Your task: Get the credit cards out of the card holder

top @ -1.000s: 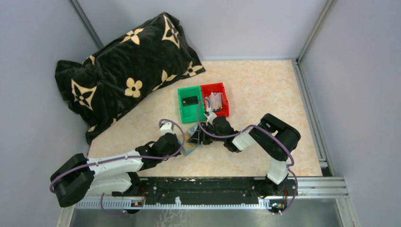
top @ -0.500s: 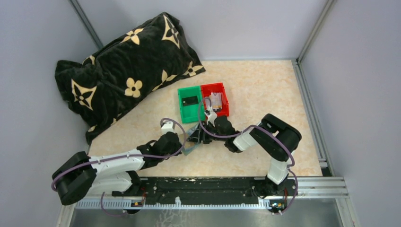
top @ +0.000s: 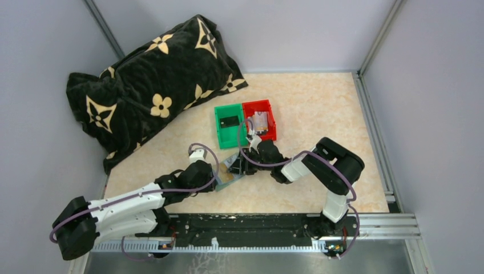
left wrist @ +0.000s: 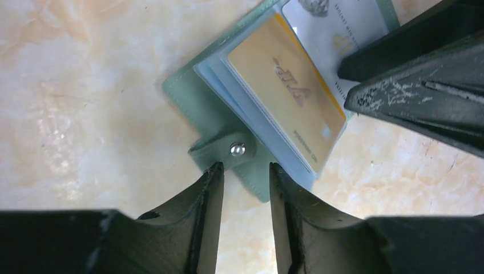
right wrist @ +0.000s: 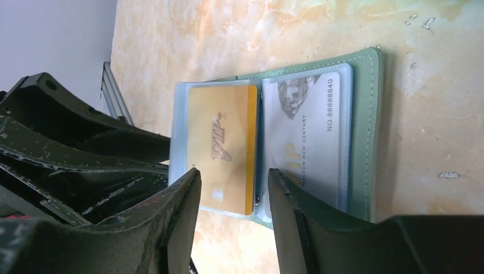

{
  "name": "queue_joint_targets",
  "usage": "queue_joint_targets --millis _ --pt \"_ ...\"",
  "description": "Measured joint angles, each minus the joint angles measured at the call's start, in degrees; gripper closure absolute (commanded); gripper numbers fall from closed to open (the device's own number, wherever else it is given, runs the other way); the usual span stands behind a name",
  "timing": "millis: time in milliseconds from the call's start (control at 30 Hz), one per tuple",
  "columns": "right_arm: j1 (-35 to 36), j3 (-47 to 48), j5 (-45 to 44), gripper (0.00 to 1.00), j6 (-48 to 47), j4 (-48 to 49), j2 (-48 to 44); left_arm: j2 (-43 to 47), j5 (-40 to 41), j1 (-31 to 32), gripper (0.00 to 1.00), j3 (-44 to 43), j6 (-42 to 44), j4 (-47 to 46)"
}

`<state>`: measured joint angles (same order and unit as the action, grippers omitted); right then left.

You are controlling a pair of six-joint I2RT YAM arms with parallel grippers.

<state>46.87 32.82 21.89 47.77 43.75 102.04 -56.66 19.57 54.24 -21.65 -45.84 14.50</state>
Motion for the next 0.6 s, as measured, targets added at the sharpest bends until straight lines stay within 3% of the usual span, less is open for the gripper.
queue_joint_targets --millis 167,267,433,600 --pt "0.00 0.42 -0.13 0.52 -0.83 -0.81 -0.02 4.72 -0.35 0.00 0.76 -0.66 -1.29 6.12" --pt "0.00 0.74 -0.13 0.52 -1.09 -1.16 -0.02 5.75 -0.31 0.00 0.99 -2.58 -1.64 8.92" --pt "0.00 0.74 -0.11 0.52 -1.16 -1.20 -0.02 5.64 -0.48 0.00 1.00 -3.17 -1.07 7.61" --pt "0.00 0.74 0.11 0.52 -1.16 -1.20 -0.02 -0.66 -1.22 0.00 1.00 -2.40 1.03 0.87"
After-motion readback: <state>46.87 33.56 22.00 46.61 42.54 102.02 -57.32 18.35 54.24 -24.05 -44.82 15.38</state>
